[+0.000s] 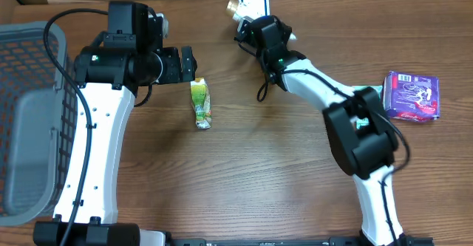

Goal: Scan the item barcode
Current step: 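Lift the white tube and hold it in front of the scanner, then carry the white tube right and release it near the wipes pack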

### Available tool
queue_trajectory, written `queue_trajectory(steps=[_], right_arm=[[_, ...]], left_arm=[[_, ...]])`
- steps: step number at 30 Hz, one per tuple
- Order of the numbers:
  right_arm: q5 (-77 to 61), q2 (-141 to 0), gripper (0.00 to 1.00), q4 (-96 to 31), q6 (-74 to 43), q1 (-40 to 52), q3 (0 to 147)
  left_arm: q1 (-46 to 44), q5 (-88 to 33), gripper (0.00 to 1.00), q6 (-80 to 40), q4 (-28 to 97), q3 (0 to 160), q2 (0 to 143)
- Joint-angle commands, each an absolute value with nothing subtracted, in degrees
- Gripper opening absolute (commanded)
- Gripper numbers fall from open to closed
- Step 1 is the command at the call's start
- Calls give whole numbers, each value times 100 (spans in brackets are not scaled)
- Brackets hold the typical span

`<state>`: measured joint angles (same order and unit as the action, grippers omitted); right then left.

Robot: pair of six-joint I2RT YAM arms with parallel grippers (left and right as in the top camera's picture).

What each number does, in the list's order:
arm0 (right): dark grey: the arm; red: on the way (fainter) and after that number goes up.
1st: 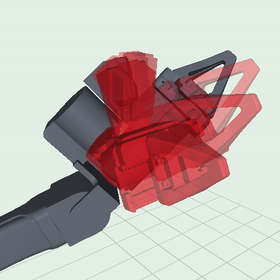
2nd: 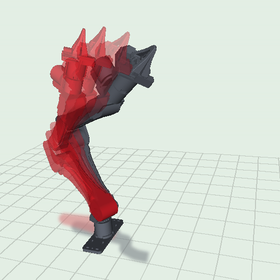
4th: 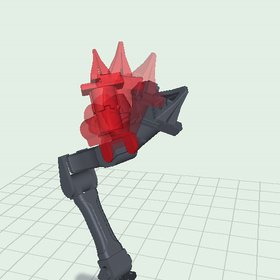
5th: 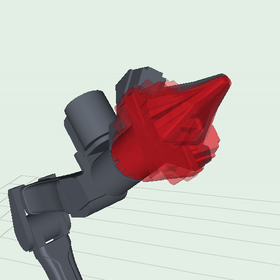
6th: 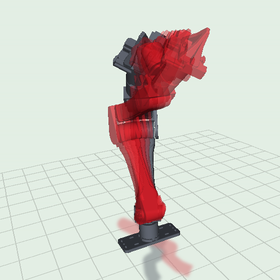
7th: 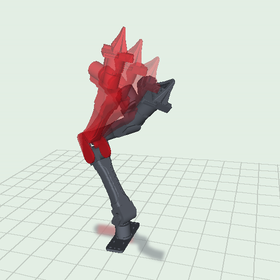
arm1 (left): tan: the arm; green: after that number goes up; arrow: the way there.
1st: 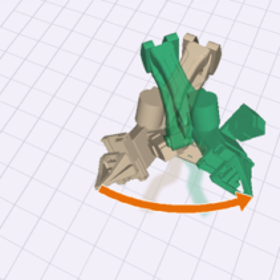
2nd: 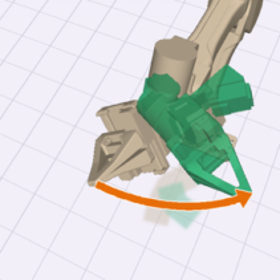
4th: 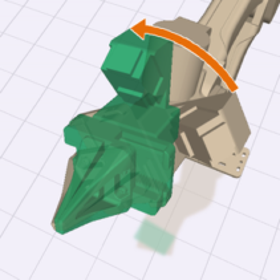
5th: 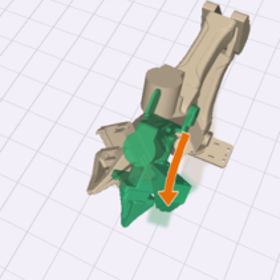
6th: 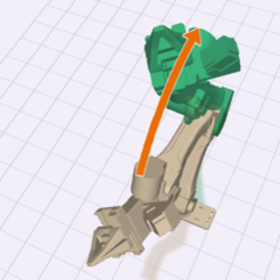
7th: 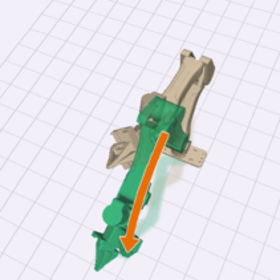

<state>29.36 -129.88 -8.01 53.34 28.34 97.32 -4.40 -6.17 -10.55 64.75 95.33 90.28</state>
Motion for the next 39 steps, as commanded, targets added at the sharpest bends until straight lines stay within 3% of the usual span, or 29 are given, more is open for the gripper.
queue_trajectory(steps=[1,11,16,21,27,39], right_arm=[[2941,-11434,4,-1315,3280,2893,9937],[2241,-10200,4,-5013,-1260,2115,9937],[1243,-10276,4,-6060,-2335,1282,9631],[-148,-10311,4,-5636,-1190,668,8792],[-633,-10311,4,-4969,692,467,7852],[-178,-10320,4,-4571,1076,-154,7037]], left_arm=[[-451,-589,99,-1031,6449,9572,9076],[-451,-589,99,-1028,6451,9572,9074],[-451,-589,100,-1028,6451,9572,9076],[-451,-589,100,-1031,6451,9572,9076],[-451,-589,100,-1031,6451,9572,9076],[-451,-589,99,-1031,6451,9572,9076]])
